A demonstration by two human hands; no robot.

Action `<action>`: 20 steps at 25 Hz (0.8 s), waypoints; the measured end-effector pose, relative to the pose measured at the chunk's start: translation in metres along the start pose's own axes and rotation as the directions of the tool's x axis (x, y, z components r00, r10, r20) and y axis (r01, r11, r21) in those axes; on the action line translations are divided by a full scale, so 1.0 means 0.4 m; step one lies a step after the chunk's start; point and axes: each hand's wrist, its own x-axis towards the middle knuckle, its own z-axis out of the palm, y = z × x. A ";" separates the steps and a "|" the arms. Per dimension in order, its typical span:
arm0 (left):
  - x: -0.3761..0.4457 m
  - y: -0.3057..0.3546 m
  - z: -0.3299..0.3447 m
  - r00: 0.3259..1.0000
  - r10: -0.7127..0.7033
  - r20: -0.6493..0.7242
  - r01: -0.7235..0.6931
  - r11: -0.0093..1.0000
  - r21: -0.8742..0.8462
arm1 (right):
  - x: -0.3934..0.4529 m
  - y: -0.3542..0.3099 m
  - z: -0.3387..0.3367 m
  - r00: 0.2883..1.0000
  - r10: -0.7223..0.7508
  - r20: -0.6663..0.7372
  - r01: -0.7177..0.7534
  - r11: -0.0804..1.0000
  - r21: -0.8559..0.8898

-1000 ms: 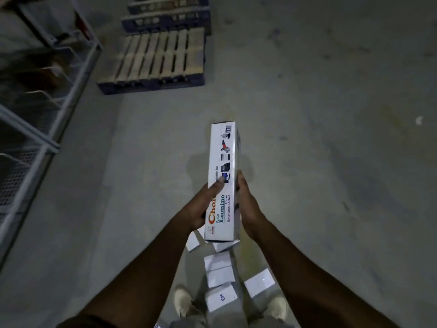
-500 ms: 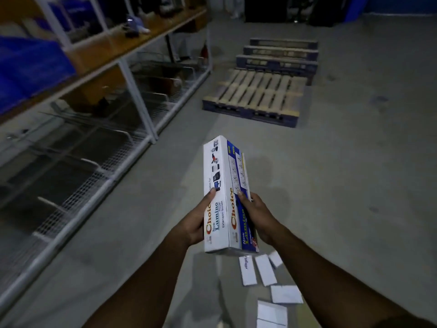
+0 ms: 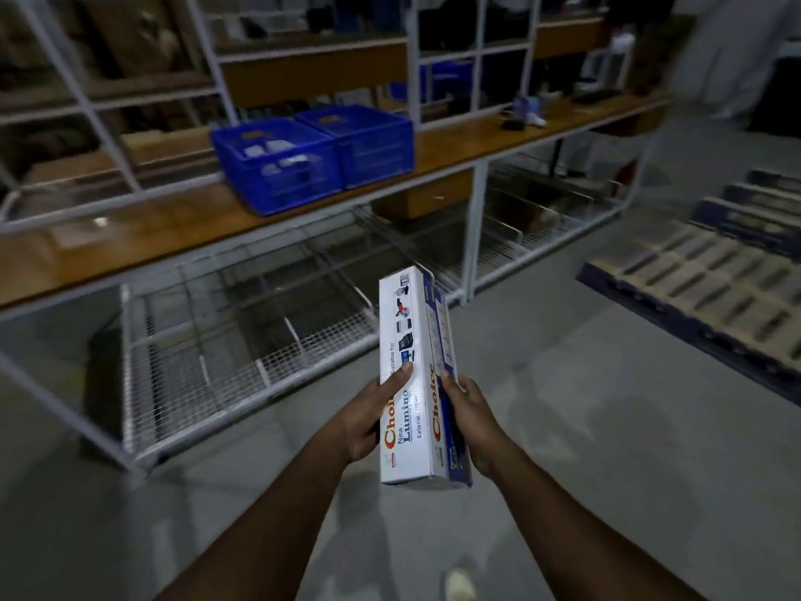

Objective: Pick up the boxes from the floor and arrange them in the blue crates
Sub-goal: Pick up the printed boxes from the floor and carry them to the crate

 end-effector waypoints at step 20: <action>0.651 0.724 -0.602 0.725 0.347 -0.596 -0.445 0.895 -0.020 | 1.053 -0.513 0.491 0.924 -0.054 0.378 0.056 0.998 0.005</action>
